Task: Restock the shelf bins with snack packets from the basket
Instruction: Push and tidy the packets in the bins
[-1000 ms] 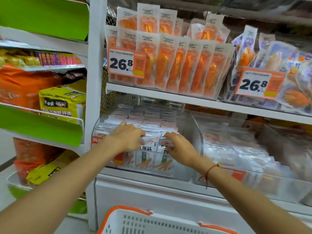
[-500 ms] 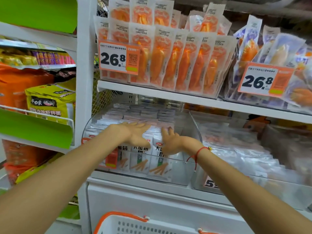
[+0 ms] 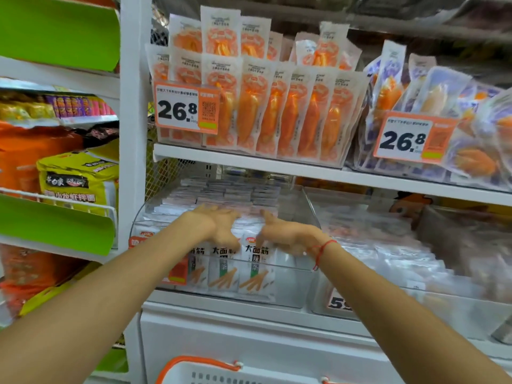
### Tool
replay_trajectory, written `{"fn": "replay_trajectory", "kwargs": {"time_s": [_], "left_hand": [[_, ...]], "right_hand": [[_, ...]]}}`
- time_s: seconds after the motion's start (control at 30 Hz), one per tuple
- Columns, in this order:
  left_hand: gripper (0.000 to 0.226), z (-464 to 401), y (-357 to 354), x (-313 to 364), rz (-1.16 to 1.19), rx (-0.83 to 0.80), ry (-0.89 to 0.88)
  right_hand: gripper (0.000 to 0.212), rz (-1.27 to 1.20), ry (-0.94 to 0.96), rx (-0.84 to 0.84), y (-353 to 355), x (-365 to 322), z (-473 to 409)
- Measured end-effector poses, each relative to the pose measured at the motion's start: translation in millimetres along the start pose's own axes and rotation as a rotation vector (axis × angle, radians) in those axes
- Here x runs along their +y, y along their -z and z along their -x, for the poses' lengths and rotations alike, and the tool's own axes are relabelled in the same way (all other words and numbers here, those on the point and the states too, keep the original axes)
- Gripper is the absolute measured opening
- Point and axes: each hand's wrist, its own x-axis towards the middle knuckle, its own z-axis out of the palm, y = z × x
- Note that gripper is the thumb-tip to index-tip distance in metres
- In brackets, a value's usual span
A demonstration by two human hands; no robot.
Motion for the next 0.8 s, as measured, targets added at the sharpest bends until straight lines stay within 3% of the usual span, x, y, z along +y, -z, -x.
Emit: {"fn": "replay_trajectory", "kwargs": {"time_s": [0.1, 0.2, 0.27, 0.33, 0.43, 0.53, 0.67, 0.8], "left_hand": [[0.115, -3, 5, 11, 0.040, 0.074, -0.020], [0.115, -15, -2, 20, 0.076, 0.084, -0.047], [0.109, -22, -9, 21, 0.085, 0.083, -0.076], [0.104, -24, -13, 20, 0.092, 0.091, -0.103], [0.102, -26, -9, 14, 0.075, 0.053, -0.108], [0.118, -31, 0, 9, 0.051, -0.018, -0.100], [0.124, -36, -1, 8, 0.018, -0.038, -0.099], [0.137, -35, -1, 3, 0.014, -0.004, -0.058]], "right_hand": [[0.067, -0.675, 0.103, 0.136, -13, 10, 0], [0.031, -0.940, 0.093, 0.245, -18, 17, -7], [0.033, -1.059, 0.070, 0.379, -20, 19, -18], [0.040, -1.054, 0.000, 0.471, -20, 20, -24], [0.042, -0.939, -0.017, 0.382, -22, 12, -26], [0.045, -0.820, -0.060, 0.341, -23, 4, -31], [0.053, -0.782, -0.129, 0.476, -17, 11, -70], [0.056, -0.710, -0.114, 0.392, -28, 3, -74]]}}
